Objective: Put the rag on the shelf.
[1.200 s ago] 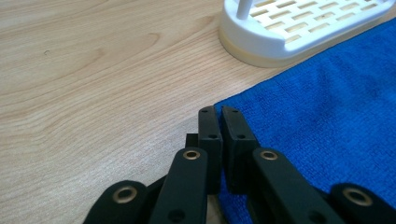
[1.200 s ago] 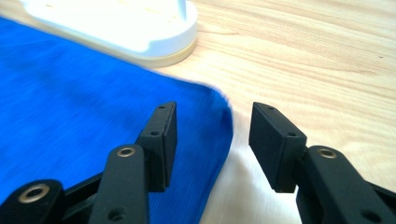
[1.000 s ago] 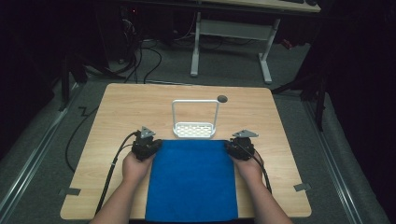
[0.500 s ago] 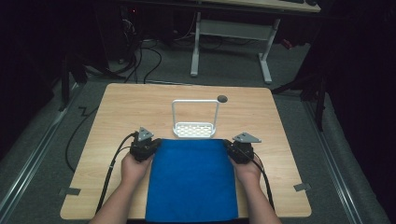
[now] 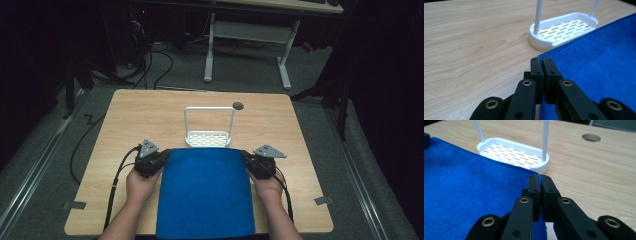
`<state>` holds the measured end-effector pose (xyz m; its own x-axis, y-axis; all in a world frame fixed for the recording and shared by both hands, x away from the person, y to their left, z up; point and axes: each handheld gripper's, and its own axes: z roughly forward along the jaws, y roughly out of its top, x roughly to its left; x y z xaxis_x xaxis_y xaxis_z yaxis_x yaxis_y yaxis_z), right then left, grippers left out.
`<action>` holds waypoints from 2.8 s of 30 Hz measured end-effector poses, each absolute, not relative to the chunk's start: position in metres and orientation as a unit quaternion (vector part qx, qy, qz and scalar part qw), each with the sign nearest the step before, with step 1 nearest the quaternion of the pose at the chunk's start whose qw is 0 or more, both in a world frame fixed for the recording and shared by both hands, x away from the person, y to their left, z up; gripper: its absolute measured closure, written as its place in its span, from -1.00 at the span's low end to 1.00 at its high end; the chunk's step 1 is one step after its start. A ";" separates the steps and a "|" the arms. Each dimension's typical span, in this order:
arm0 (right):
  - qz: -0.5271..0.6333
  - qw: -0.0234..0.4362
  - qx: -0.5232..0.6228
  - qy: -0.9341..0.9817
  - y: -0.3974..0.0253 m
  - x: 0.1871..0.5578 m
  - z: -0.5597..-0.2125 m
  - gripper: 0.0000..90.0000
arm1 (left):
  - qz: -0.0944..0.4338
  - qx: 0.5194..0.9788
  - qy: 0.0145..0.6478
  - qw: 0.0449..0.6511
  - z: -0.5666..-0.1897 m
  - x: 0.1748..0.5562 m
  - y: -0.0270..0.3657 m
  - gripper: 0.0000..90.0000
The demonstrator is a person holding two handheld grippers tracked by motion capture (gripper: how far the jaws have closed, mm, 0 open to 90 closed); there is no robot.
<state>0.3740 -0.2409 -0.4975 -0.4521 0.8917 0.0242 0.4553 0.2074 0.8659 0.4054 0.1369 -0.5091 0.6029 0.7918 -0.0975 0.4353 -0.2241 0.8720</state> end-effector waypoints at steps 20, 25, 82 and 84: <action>0.496 0.293 0.433 0.693 -0.247 0.351 -0.453 0.95 | 0.227 0.725 0.364 0.539 -0.460 0.379 0.137 0.96; 0.510 0.311 0.418 0.684 -0.247 0.341 -0.438 0.95 | 0.235 0.718 0.349 0.555 -0.446 0.371 0.137 0.96; 0.578 0.391 0.371 0.613 -0.257 0.381 -0.305 0.96 | 0.349 0.673 0.283 0.588 -0.316 0.430 0.139 0.97; 0.576 0.385 0.380 0.613 -0.258 0.391 -0.302 0.96 | 0.344 0.683 0.287 0.576 -0.313 0.442 0.137 0.97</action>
